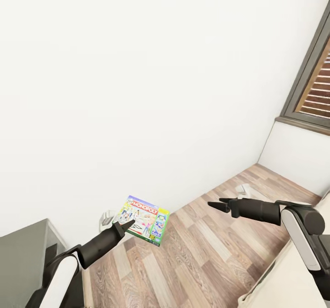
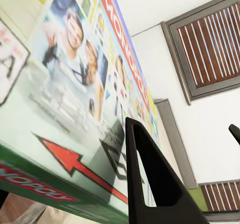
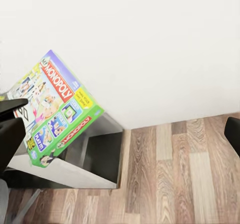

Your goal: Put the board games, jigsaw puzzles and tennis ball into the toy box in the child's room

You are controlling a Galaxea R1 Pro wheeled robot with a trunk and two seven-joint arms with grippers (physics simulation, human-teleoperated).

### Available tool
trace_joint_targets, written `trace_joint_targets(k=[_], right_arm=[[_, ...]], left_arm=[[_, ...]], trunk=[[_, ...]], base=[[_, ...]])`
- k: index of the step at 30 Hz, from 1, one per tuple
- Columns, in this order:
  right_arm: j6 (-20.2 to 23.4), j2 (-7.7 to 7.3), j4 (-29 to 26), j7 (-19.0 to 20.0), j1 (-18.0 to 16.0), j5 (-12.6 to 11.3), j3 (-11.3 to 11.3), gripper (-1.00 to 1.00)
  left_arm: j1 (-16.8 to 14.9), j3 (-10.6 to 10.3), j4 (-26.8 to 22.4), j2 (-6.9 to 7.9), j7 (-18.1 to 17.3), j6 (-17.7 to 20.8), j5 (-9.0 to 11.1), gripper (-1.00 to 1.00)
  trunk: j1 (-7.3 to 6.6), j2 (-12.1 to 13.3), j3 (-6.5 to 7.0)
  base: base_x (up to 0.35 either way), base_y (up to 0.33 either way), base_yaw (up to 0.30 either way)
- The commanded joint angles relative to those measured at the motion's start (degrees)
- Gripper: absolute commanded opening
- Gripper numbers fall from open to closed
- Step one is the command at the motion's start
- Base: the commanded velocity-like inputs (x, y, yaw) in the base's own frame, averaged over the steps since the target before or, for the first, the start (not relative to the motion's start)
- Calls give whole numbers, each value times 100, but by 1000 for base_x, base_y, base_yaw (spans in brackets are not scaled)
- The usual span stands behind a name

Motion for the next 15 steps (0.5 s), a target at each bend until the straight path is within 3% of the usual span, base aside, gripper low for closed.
trace_joint_targets(k=[1,15], right_arm=[[10,1,-2,29,-4,16,-6,100],[-47,42,-2,-6,16,17,39,100]], left_arm=[[-7,9,0,-1,-19,36,7,-100],[-9,11,5,0,-18,36,8,-100]], trunk=[[3,-13,-21],[3,-13,-113]], base=[[0,0,137],[0,0,199]])
